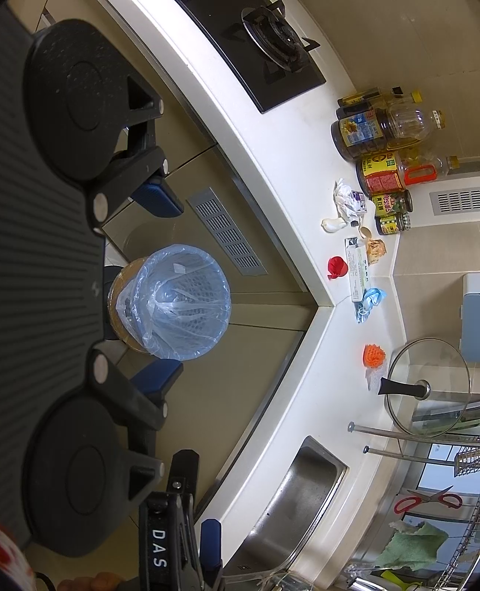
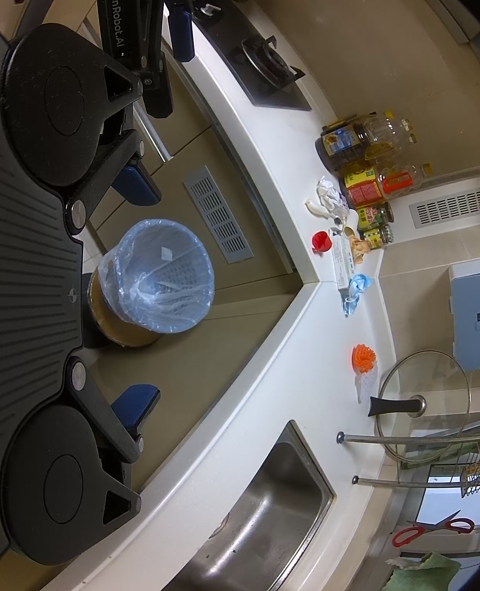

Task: Collect trash

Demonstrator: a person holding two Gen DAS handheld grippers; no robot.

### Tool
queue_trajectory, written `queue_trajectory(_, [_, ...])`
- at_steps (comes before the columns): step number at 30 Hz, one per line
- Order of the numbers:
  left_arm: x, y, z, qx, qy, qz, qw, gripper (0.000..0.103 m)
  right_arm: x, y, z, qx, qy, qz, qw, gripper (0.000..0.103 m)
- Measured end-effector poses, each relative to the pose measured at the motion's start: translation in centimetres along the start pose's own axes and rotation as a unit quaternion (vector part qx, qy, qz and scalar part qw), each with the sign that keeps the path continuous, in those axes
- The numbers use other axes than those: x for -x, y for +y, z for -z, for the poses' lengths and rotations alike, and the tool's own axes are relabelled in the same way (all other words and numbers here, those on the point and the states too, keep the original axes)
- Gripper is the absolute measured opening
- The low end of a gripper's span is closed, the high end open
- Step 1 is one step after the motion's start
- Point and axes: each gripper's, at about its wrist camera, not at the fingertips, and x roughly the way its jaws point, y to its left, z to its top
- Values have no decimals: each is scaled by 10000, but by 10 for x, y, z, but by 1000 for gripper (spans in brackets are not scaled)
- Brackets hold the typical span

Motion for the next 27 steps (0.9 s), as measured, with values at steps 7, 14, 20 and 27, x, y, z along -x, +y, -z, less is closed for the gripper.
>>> queue_trajectory(7, [0,0,-1,3,-4,-6,10000,82,9,-2,-6,-5,-13,-18,10000,103])
queue_trajectory(14, [4,0,-4,-1,-9,-14,10000,82,6,-11,-3,-36,-31,-49,10000,103])
queue_trajectory(20, [8,-8,-11,10,-11,-61,10000,82,2,-19,-3,-31,-27,-117,9999,103])
queue_trajectory(27, [-1,-18,-12,71,9,-193,9998,82,-4,-32,-5,-20,-13,-229,9997,103])
